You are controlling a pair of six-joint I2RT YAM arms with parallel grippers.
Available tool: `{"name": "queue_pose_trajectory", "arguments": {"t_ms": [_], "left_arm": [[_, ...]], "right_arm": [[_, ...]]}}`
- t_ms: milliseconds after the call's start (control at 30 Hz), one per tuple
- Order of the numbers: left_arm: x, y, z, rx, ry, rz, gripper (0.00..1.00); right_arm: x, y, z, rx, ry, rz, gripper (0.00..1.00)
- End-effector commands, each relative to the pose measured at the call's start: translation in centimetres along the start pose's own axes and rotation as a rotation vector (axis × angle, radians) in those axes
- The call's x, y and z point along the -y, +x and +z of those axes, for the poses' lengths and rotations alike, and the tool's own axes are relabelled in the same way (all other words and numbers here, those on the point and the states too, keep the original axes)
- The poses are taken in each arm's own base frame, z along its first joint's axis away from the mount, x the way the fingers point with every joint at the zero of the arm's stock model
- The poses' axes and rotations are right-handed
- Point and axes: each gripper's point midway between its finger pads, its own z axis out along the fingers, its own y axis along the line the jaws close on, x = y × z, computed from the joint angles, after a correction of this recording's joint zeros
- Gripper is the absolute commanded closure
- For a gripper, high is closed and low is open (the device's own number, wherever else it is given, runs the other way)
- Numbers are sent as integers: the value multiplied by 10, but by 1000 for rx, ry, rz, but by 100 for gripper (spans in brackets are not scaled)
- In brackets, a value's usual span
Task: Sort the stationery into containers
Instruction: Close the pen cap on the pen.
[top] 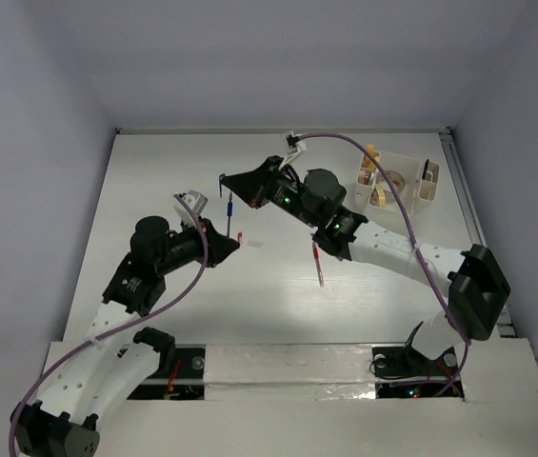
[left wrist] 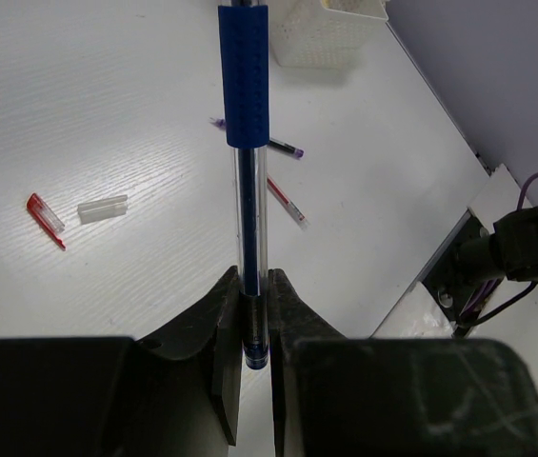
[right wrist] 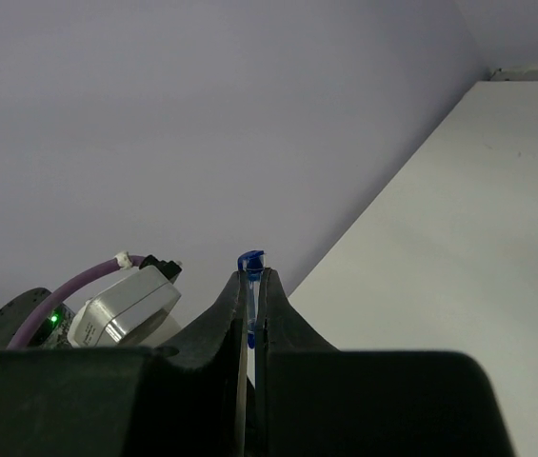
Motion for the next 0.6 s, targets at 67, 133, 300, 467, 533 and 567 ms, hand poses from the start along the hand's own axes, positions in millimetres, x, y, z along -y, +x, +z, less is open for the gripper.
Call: {"name": "queue_pose_trajectory", "arguments": {"t_ms": [67, 133, 300, 467, 533, 567], "left_arm": [[8, -9, -2, 43, 36, 43, 100], [8, -11, -2, 48, 32, 45, 100], [8, -12, -3, 54, 27, 45, 100], [7, -12, -3, 57, 23, 44, 100], [7, -12, -4, 59, 24, 45, 100], [7, -13, -4, 60, 21, 45, 100]], "right_arm": [[-8, -30, -1, 97, -28, 6, 100], [-6, -28, -2, 94, -23, 7, 100], [1, -29, -5, 102, -8, 11, 100], [4, -24, -4, 88, -2, 16, 100], [4, -23, -4, 84, -2, 20, 100], [4, -21, -4, 80, -9, 22, 100]]}}
